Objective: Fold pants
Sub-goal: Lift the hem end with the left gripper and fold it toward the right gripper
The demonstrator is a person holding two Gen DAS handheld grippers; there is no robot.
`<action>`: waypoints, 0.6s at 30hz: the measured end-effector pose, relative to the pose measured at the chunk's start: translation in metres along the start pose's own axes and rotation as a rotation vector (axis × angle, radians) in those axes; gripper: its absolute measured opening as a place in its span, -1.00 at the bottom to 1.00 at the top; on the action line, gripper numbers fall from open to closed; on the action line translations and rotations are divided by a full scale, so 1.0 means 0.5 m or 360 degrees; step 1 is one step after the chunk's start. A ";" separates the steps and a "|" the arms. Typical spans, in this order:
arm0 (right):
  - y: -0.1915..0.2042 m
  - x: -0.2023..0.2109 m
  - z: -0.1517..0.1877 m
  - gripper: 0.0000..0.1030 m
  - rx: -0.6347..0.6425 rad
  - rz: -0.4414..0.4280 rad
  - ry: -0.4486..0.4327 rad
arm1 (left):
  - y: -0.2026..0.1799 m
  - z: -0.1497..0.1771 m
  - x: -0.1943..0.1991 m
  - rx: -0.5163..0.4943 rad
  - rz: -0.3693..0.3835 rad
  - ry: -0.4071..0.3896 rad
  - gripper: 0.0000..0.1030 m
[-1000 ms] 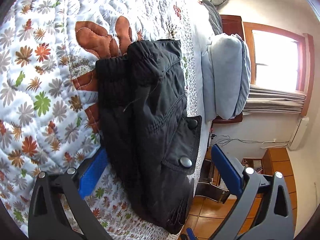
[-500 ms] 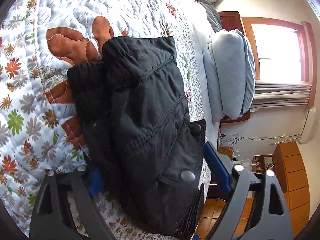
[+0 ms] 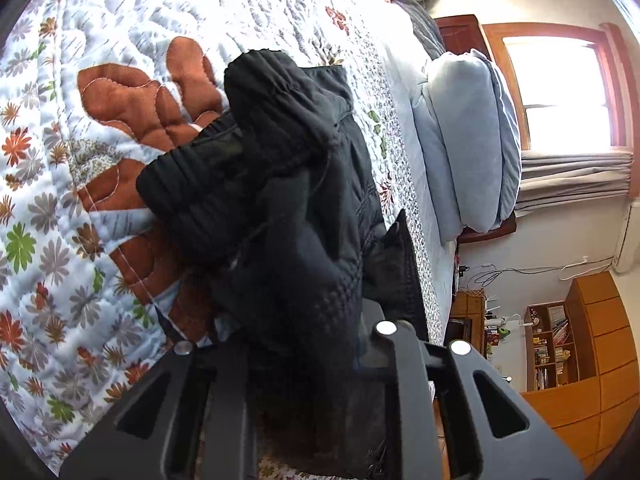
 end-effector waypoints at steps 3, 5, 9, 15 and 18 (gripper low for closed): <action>-0.010 0.001 0.004 0.46 -0.0024 0.0006 -0.0004 | -0.045 0.014 0.010 -0.0163 0.0012 -0.0054 -0.75; -0.019 0.004 0.006 0.47 -0.0050 0.0008 -0.0012 | -0.081 0.028 0.015 -0.0293 0.0011 -0.0086 -0.75; -0.042 0.015 0.008 0.46 -0.0117 0.0000 -0.0040 | -0.157 0.065 0.024 -0.0540 0.0039 -0.0126 -0.75; -0.093 0.035 0.013 0.46 -0.0276 -0.0042 -0.0092 | -0.267 0.146 0.022 -0.0915 0.0089 -0.0119 -0.73; -0.121 0.048 0.018 0.47 -0.0364 -0.0059 -0.0120 | -0.310 0.191 0.008 -0.1034 0.0124 -0.0068 -0.72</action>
Point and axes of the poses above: each gripper's, at about its wrist camera, not at the fingertips, and x roughly against the way its jaws point, y to its left, z to its underside, the point moved 2 cm from there along -x, roughly the way its jaws point, and after that the axes turned 3 degrees about y, right-handed, at the moved point
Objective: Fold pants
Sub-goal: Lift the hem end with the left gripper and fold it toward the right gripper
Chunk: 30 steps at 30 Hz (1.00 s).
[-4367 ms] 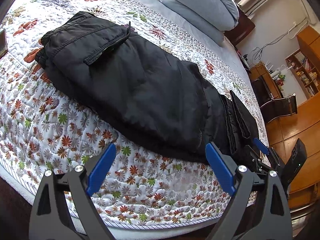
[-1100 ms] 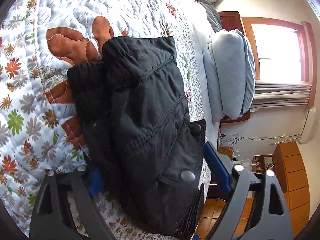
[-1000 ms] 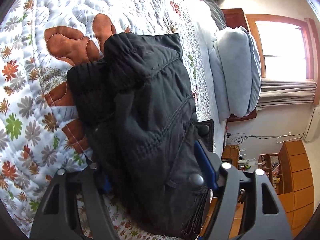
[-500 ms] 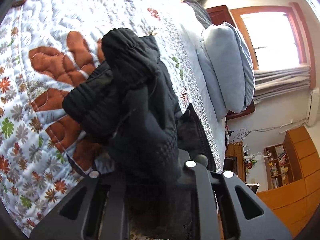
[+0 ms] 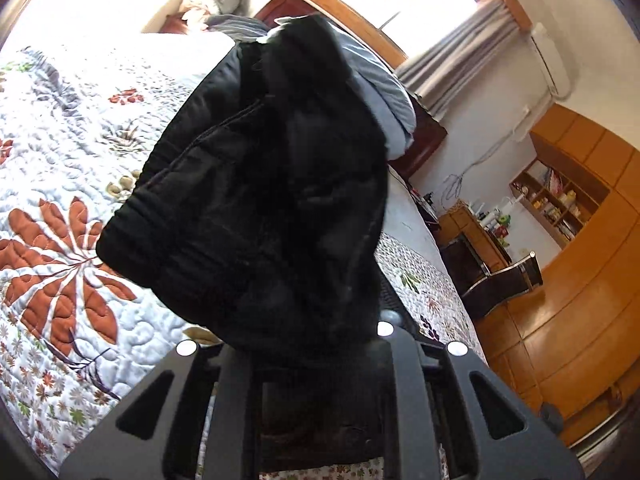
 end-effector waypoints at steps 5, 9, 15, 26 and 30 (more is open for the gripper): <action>-0.039 0.017 -0.001 0.46 -0.0122 -0.0037 -0.0037 | -0.073 0.030 -0.032 -0.0136 0.0042 0.0057 -0.69; -0.071 0.030 -0.008 0.46 -0.0206 -0.0056 -0.0073 | -0.121 0.062 -0.063 -0.0257 0.0060 0.0122 -0.67; -0.101 0.047 -0.016 0.47 -0.0304 -0.0100 -0.0119 | -0.175 0.126 -0.127 -0.0406 0.0078 0.0249 -0.63; -0.133 0.051 -0.021 0.55 -0.0443 -0.0221 -0.0158 | -0.220 0.221 -0.225 -0.0670 -0.0023 0.0423 -0.50; -0.147 0.045 -0.038 0.73 -0.0553 -0.0372 -0.0173 | -0.236 0.248 -0.229 -0.0775 -0.0037 0.0498 0.13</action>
Point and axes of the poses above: each gripper's, at about its wrist camera, not at the fingertips, and x roughly against the way its jaws point, y to its left, z to its underside, the point moved 2 cm from there along -x, roughly the way its jaws point, and after that the axes turned 3 degrees about y, right-handed, at the moved point
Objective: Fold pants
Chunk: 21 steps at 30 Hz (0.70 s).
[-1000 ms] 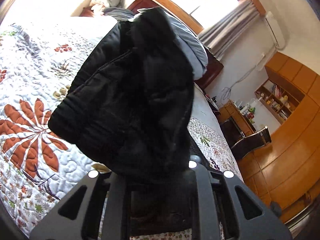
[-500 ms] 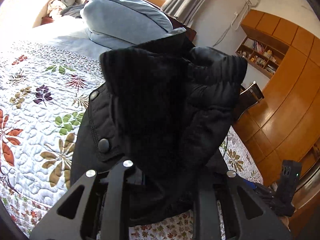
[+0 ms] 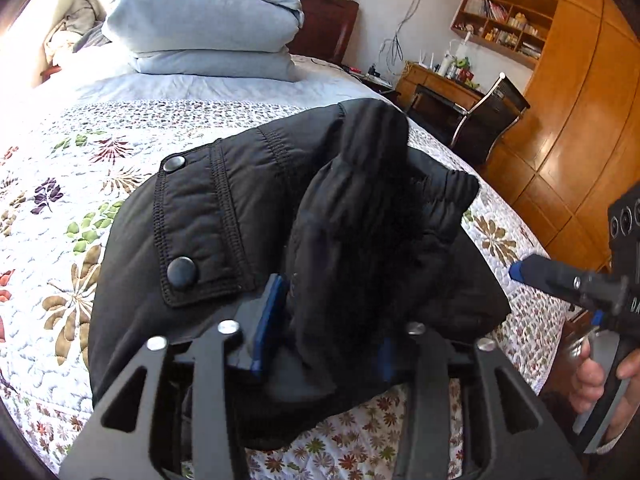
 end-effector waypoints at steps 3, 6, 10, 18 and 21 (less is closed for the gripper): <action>-0.011 -0.006 -0.019 0.94 -0.0145 -0.0207 -0.0024 | -0.014 0.014 0.014 -0.0063 -0.0029 0.0008 0.90; -0.034 -0.031 -0.035 0.94 -0.0368 -0.0407 0.0006 | -0.018 0.036 0.034 -0.0149 -0.0086 -0.0004 0.90; -0.057 -0.078 -0.053 0.94 -0.0539 -0.0521 0.0051 | -0.005 0.047 0.071 -0.0187 -0.0172 -0.0013 0.90; -0.041 -0.178 -0.057 0.94 -0.0521 -0.0581 0.0244 | 0.051 0.033 0.119 -0.0017 -0.0254 -0.0057 0.94; -0.022 -0.201 -0.057 0.94 -0.0449 -0.0545 0.0274 | 0.065 0.025 0.131 0.0034 -0.0133 -0.0093 0.94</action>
Point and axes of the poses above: each gripper's, at about its wrist camera, not at the fingertips, and x roughly against the way its jaws point, y to its left, z to its underside, the point moved 2 cm from there along -x, roughly the way its jaws point, and after that the axes turned 3 degrees about y, right-handed, at the moved point
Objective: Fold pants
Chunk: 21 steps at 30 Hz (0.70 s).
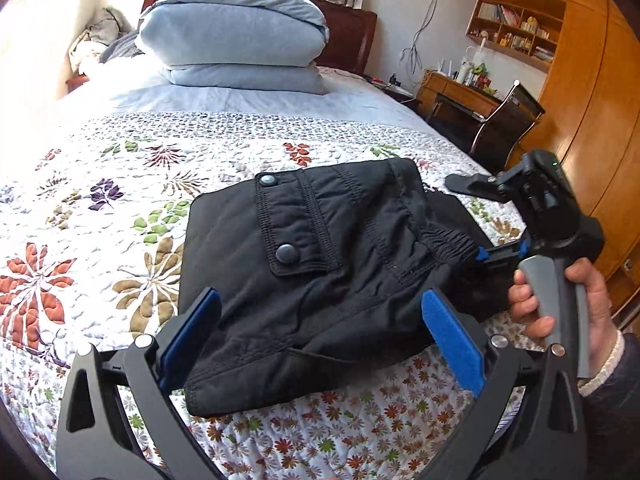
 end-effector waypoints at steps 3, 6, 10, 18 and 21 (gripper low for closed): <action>0.022 -0.025 0.000 0.94 0.0096 0.0005 0.0047 | 0.016 -0.005 0.013 0.0058 -0.0028 -0.0070 0.94; 0.045 -0.052 0.004 0.94 0.0214 0.0057 0.0110 | 0.024 -0.007 0.011 0.0065 0.0033 -0.0055 0.94; 0.055 -0.073 0.003 0.92 0.0275 0.0080 0.0117 | 0.039 -0.009 0.004 0.0140 0.0097 -0.0034 0.94; 0.018 -0.063 -0.008 -0.21 0.0226 0.0186 0.0099 | 0.099 -0.003 0.001 0.0423 0.0059 -0.0112 0.94; 0.028 -0.055 0.000 -0.42 0.0284 0.0183 0.0082 | 0.120 0.000 -0.003 0.0453 -0.0033 -0.0108 0.94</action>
Point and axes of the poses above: each gripper's, at about its wrist camera, not at the fingertips, and x roughly against the way its jaws point, y to its left, z to its underside, the point moved 2 cm from there along -x, roughly the way its jaws point, and after that the axes turned 3 degrees about y, right-handed, at the moved point
